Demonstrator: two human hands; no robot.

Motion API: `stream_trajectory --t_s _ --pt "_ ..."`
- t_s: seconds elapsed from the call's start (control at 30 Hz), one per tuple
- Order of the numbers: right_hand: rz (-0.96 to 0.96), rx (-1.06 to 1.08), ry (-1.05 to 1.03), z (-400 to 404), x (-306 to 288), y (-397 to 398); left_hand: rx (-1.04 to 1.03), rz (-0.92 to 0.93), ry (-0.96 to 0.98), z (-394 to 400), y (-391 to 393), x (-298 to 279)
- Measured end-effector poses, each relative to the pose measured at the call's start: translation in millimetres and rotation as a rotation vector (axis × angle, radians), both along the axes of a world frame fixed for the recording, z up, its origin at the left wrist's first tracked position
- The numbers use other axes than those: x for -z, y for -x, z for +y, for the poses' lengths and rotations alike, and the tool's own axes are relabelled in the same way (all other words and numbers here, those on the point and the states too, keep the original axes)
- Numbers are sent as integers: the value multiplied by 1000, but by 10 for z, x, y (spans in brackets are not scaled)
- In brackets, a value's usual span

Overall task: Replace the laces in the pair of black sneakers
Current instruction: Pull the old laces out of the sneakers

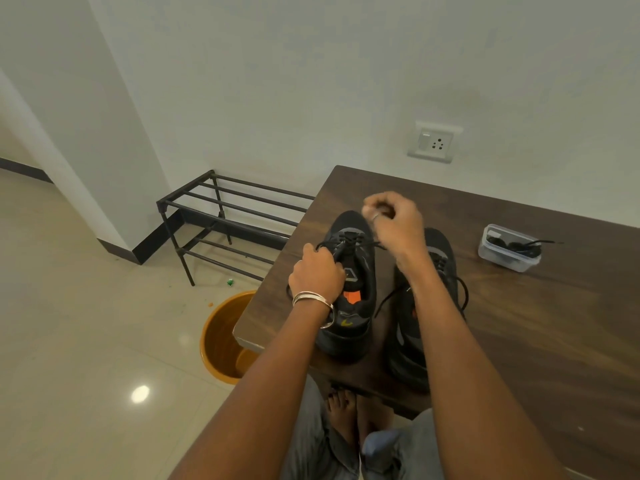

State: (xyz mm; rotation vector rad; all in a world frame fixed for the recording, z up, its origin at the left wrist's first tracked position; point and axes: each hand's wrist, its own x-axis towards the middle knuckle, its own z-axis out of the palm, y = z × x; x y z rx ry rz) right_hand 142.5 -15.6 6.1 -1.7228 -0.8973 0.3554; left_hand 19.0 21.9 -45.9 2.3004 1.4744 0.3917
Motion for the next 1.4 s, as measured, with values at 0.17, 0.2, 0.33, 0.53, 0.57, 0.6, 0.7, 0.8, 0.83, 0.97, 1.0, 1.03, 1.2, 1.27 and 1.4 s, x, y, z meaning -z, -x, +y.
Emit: stream_trajectory --t_s 0.17,0.2,0.33,0.53,0.57,0.6,0.7,0.8,0.83,0.97,1.0,1.03,1.2,1.27,1.4 --pt "-730 -172 661 137 241 130 8 11 -5 16 6 23" --pt "-740 -147 657 143 236 151 8 16 -6 14 2 22" --pt "-501 -53 567 137 188 105 6 20 -7 2 -2 0" --pt "426 118 -34 -82 -131 12 -1 24 -25 -1 -5 5" --pt "567 129 -153 -97 -159 -3 -1 25 -27 -3 -5 7" --pt "689 136 -261 -108 -177 -11 0 25 -28 -6 -5 8" --pt "823 176 -393 -118 -172 -45 2 18 -25 -3 -7 10" --pt "490 77 -220 -104 -123 -32 -1 15 -20 4 -5 11" --pt "298 28 -99 -83 -89 -30 0 16 -19 6 -7 12" --pt "-393 -146 491 60 122 53 8 19 -14 8 -2 17" --pt "-523 -157 595 97 165 94 7 22 -15 9 -2 18" --pt "-616 -154 658 125 193 139 8 25 -17 6 -1 16" --pt "-704 -32 602 173 278 220 6 19 -18 6 0 10" --pt "-610 -21 611 174 274 194 4 15 -18 3 2 5" --pt "-179 2 575 177 257 101 8 4 -13 -7 7 -12"
